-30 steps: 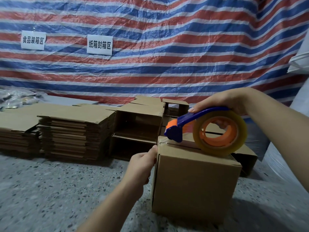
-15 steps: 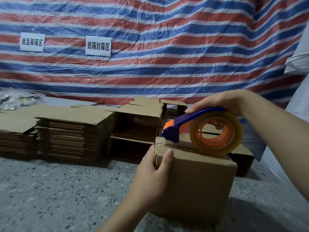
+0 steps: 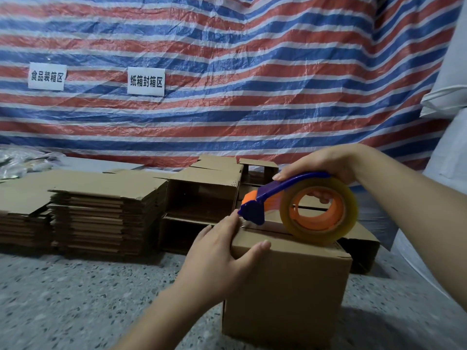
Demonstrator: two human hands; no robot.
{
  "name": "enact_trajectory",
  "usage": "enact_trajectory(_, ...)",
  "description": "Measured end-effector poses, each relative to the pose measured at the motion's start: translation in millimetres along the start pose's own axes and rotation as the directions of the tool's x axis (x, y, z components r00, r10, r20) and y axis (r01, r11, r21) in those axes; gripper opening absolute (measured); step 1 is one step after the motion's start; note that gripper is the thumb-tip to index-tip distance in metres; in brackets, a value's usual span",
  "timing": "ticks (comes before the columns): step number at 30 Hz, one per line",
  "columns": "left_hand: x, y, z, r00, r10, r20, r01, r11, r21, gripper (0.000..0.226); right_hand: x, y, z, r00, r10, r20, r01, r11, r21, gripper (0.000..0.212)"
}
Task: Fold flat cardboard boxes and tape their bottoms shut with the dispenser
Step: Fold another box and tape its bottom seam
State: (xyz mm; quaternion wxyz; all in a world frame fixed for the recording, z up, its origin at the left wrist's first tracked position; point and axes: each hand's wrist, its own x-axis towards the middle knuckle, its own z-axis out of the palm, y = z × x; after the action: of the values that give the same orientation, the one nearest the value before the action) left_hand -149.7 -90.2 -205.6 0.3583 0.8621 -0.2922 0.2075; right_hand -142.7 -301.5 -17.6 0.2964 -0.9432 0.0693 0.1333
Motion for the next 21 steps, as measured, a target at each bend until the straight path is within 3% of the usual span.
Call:
enact_trajectory(4,2,-3,-3,0.999,0.032,0.000,-0.031,0.975,0.222,0.091,0,-3,-5,1.000,0.020,0.014,-0.019,0.997,-0.072,0.056)
enact_trajectory(11,7,-3,-11,0.997,0.066,0.037,-0.075,0.926,0.371,0.093,1,7,-23,0.993,0.098,0.060,-0.086,0.981,-0.176,0.057)
enact_trajectory(17,8,2,-19,0.992,0.106,0.070,-0.126,0.893,0.433,0.087,-9,54,-53,0.979,0.194,0.057,-0.182,0.970,-0.163,0.089)
enact_trajectory(21,16,9,-32,0.971,0.129,0.200,-0.213,0.844,0.493,0.088,-5,62,-43,0.971,0.208,0.118,-0.177,0.957,-0.229,0.100)
